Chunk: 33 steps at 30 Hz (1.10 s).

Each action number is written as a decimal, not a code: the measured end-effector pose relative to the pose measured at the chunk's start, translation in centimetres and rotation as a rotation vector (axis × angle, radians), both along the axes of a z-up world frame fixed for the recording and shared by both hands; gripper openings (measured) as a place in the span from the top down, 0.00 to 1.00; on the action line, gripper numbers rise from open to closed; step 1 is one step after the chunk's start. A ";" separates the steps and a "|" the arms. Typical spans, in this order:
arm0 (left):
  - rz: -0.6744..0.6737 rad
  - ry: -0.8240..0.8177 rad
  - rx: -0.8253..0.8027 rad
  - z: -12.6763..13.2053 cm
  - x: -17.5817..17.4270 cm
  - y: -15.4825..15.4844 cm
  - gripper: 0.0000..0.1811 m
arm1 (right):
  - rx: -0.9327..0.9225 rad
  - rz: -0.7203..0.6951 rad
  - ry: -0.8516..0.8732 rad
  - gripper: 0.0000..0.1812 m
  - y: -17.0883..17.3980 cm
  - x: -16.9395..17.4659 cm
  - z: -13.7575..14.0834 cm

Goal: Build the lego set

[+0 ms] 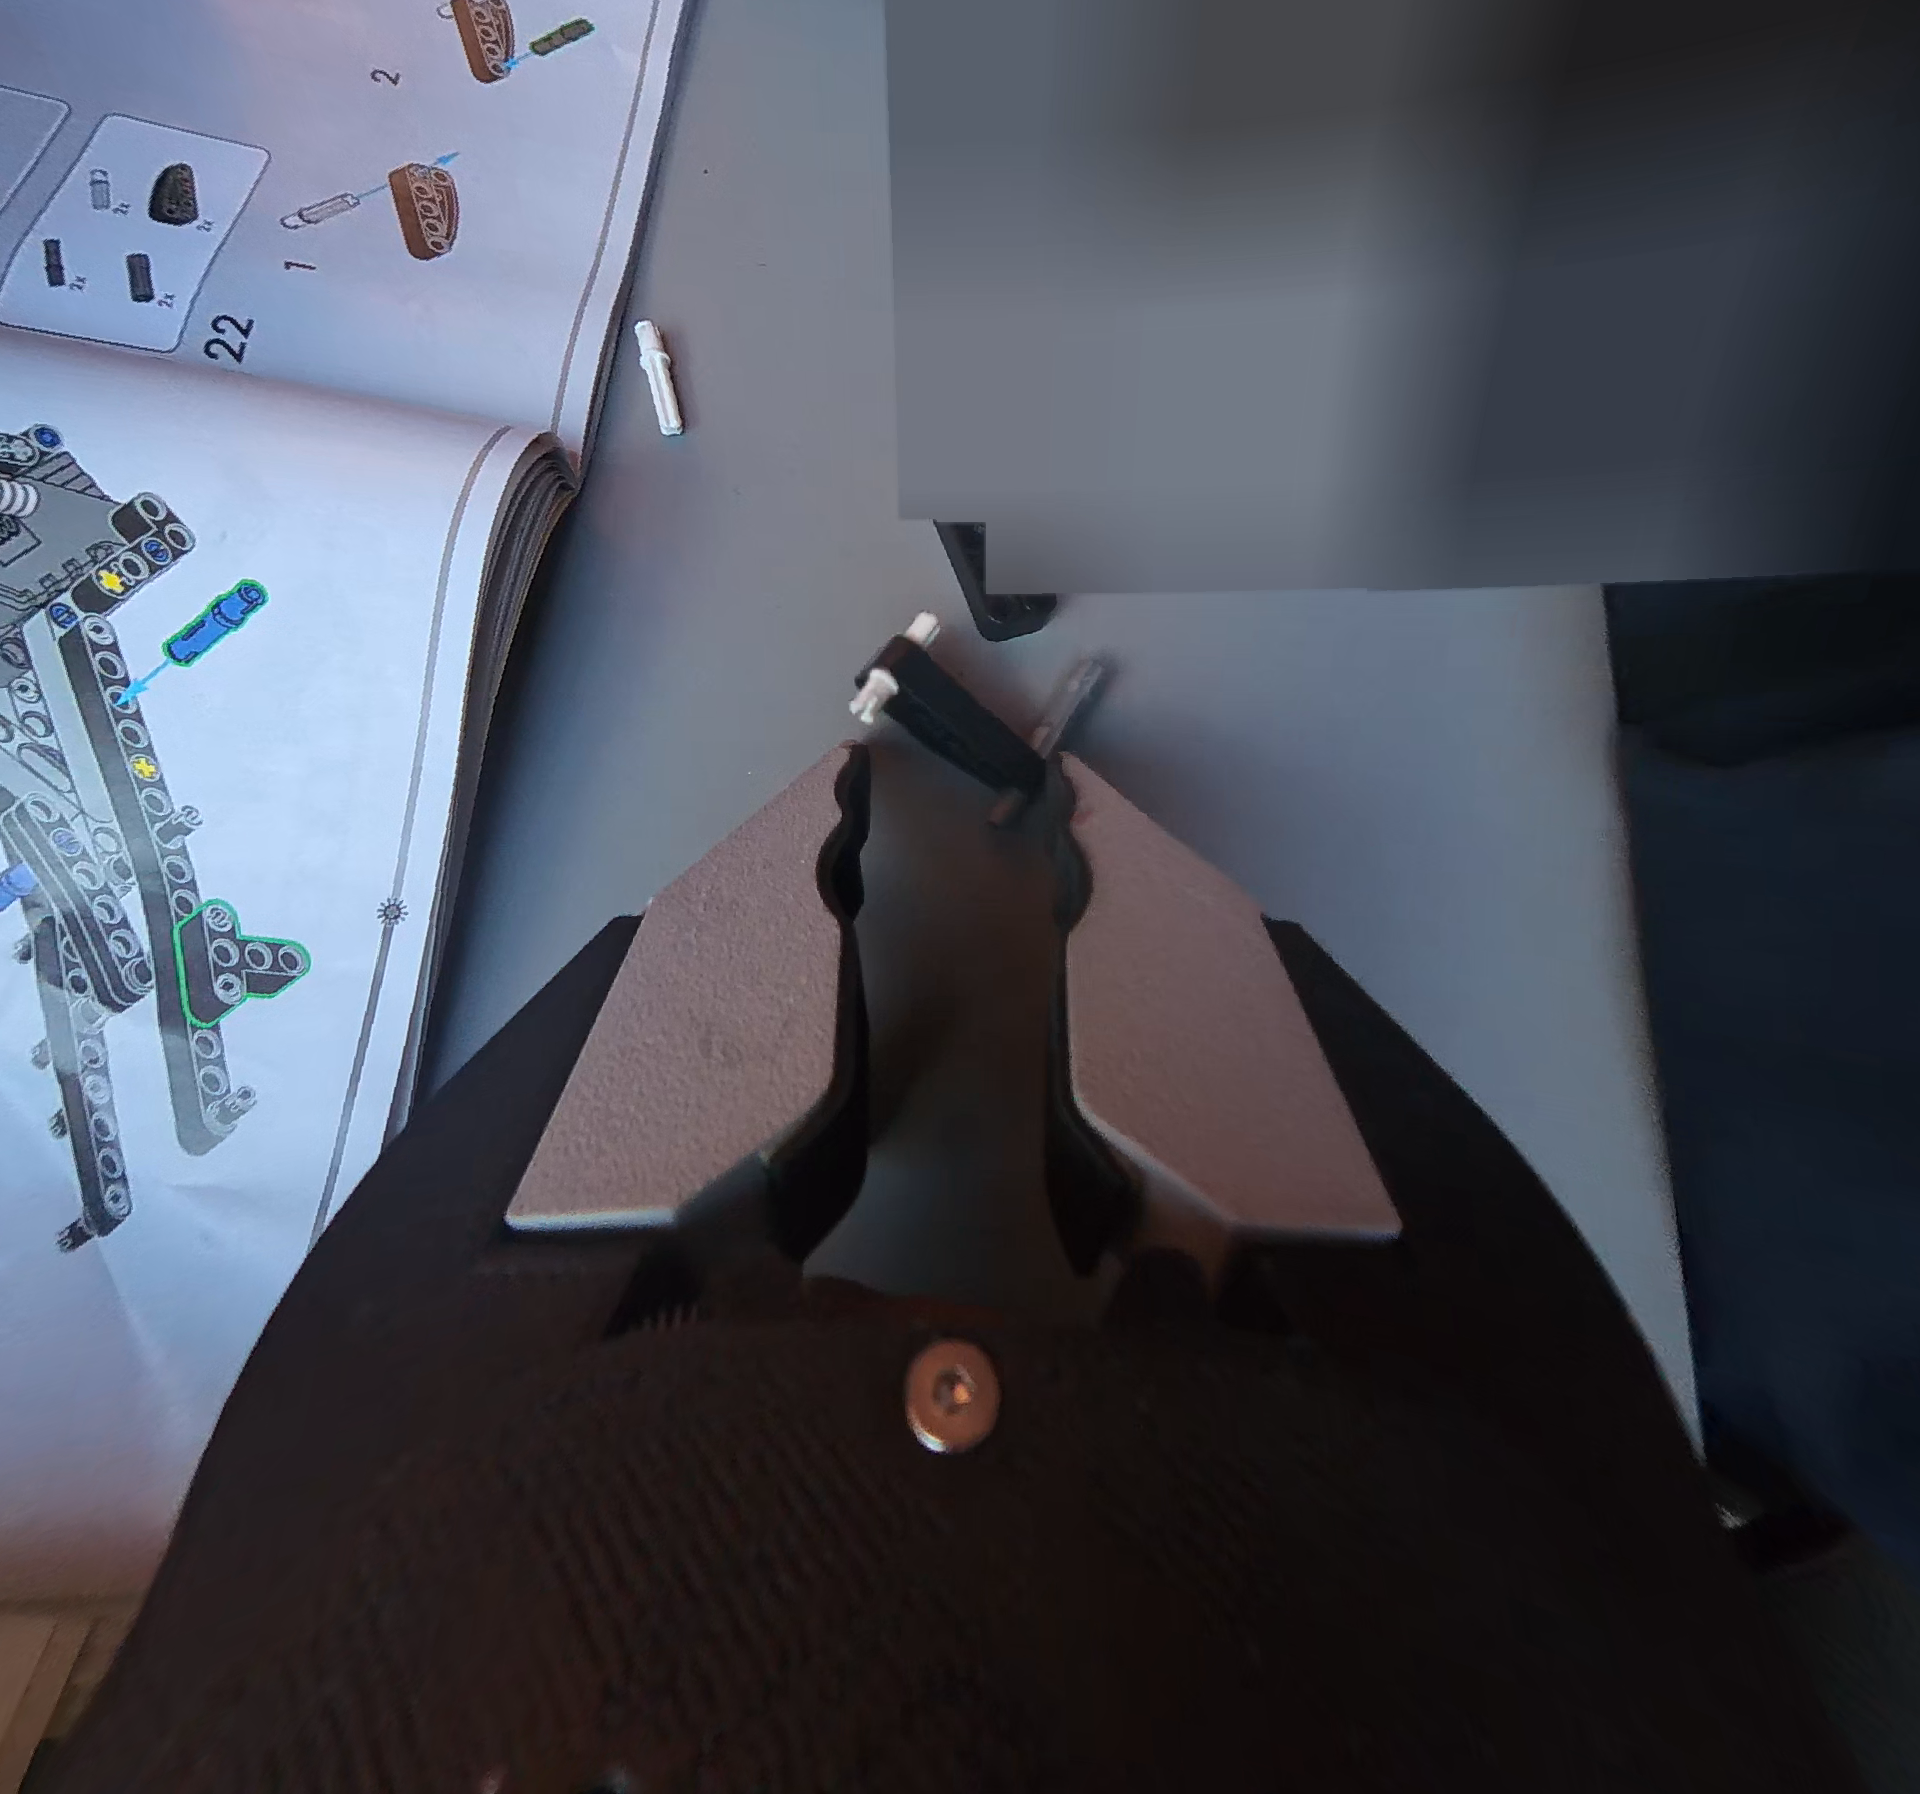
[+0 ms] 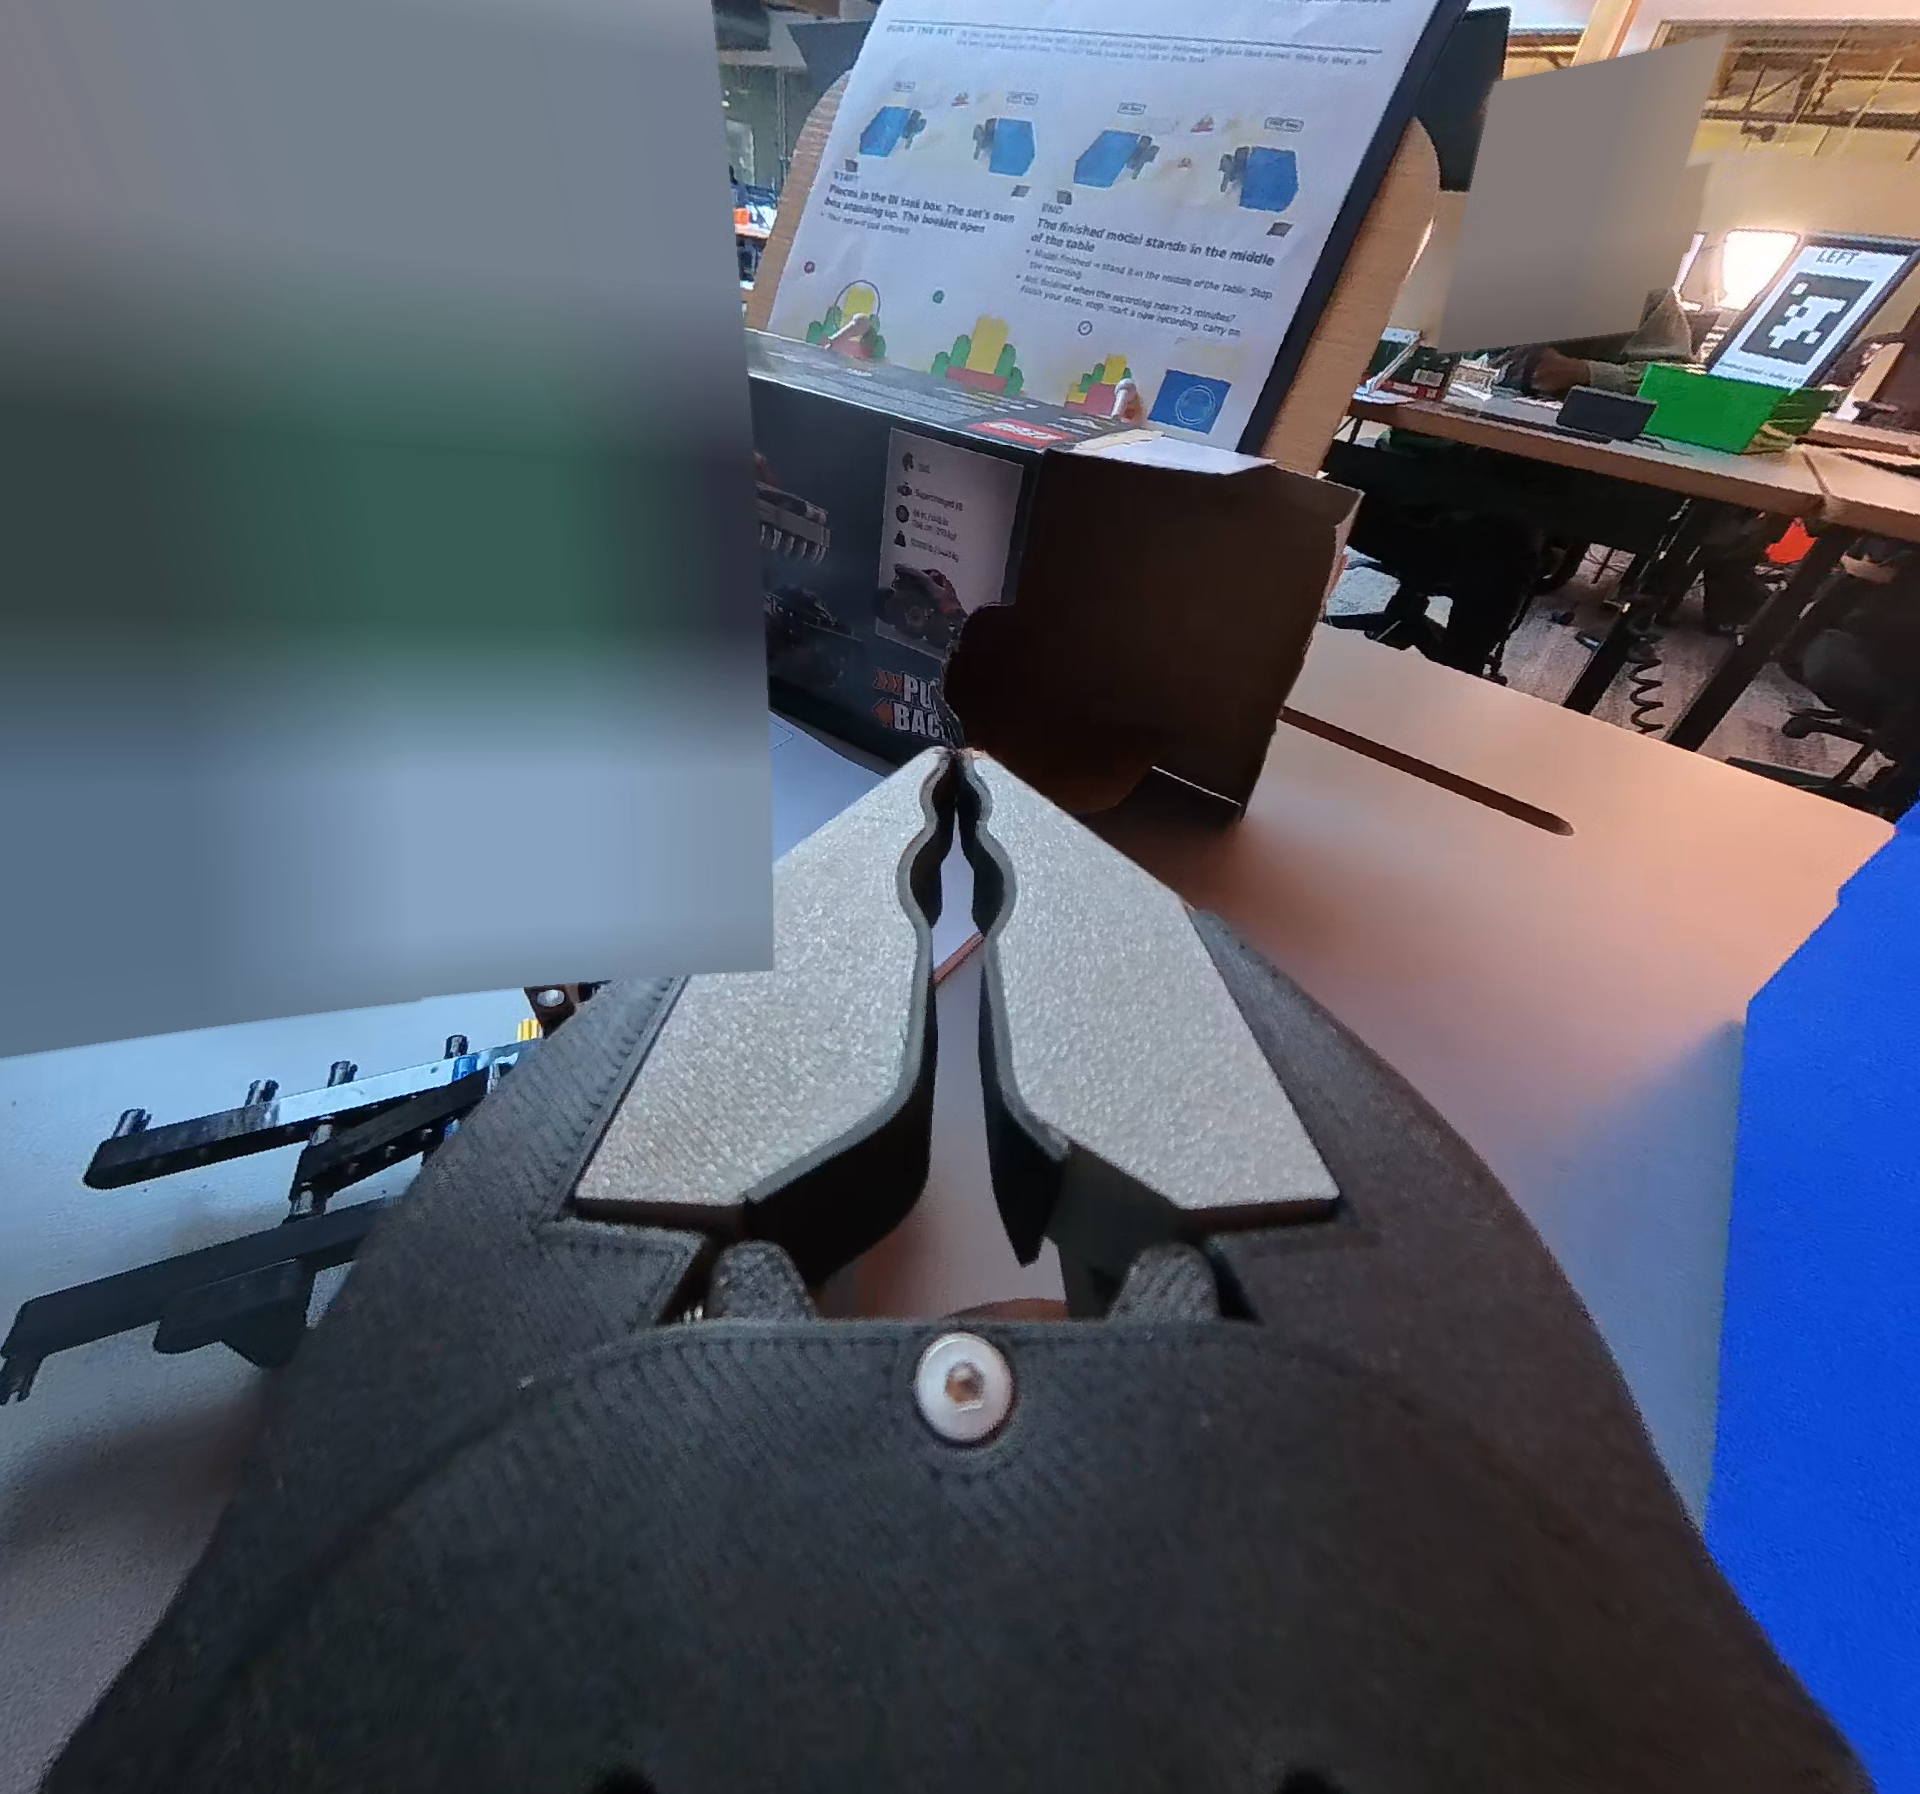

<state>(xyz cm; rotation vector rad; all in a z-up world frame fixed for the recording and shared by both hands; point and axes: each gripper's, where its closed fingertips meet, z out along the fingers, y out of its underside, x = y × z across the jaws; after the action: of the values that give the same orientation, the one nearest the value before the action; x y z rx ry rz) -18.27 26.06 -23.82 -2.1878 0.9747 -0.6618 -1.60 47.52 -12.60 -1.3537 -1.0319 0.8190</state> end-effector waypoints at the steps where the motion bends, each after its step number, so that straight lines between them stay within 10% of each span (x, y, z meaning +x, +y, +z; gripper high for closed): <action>1: 0.001 0.002 0.002 0.0 0.0 0.0 0.84 | 0.007 -0.004 -0.003 1.00 0.0 0.0 0.0; 33: 0.037 -0.024 -0.061 1.1 -0.4 -0.6 0.77 | 0.045 -0.034 -0.066 1.00 0.6 0.4 -0.7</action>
<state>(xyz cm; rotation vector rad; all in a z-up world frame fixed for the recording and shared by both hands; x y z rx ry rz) -18.71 25.42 -22.73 -2.2408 0.9106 -0.7071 -1.22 48.12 -13.35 -1.3637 -1.0702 0.7260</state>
